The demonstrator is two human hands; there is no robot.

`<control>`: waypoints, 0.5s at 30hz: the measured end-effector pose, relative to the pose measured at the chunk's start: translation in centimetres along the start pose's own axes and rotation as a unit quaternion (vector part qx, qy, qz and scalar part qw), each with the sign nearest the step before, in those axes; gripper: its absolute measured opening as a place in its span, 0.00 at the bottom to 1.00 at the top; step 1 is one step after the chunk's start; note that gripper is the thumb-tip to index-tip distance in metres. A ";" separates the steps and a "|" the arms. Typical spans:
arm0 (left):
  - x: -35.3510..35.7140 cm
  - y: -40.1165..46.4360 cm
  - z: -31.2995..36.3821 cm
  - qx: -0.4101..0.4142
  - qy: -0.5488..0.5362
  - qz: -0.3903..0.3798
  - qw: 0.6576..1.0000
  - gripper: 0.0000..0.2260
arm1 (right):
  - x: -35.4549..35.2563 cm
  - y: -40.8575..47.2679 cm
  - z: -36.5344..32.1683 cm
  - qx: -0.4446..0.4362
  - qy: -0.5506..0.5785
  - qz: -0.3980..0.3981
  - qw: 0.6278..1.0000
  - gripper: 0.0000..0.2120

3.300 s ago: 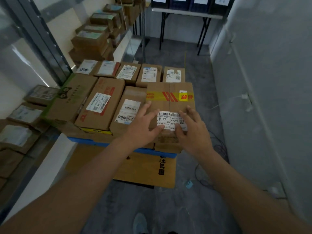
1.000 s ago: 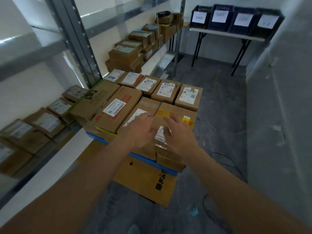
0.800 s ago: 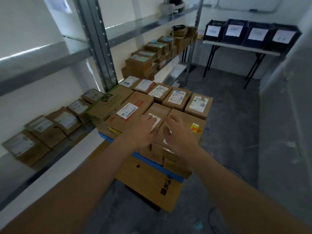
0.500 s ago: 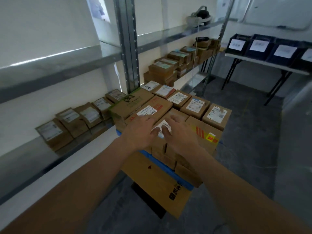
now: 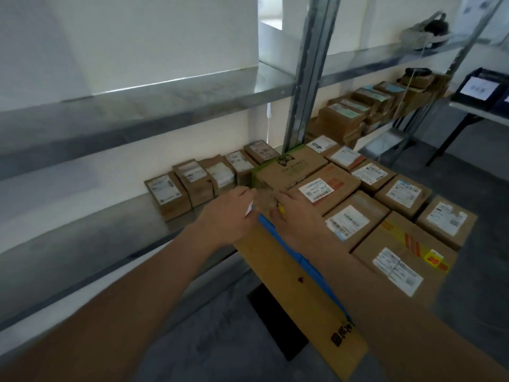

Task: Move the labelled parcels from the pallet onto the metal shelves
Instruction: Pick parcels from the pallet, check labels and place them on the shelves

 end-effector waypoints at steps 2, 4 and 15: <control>0.1 -0.6 -3.1 -0.014 0.007 -0.003 1.000 0.26 | 2.4 1.6 -1.5 0.012 -0.015 -0.027 0.999 0.27; 0.3 -1.2 -6.3 -0.031 0.002 -0.009 0.999 0.28 | 4.7 3.0 -3.0 0.026 -0.005 -0.048 0.999 0.33; 2.0 -4.2 -18.3 -0.104 -0.050 -0.001 0.993 0.32 | 13.9 7.8 -10.0 -0.026 0.022 -0.107 0.994 0.17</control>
Point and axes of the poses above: each hand's wrist, its own y-axis towards the middle knuckle, its own x-axis out of the palm, z = x × y, the point moved 9 cm from there along y, towards the middle knuckle, and after that the axes turned 10 degrees about y, right-handed, at the moved point
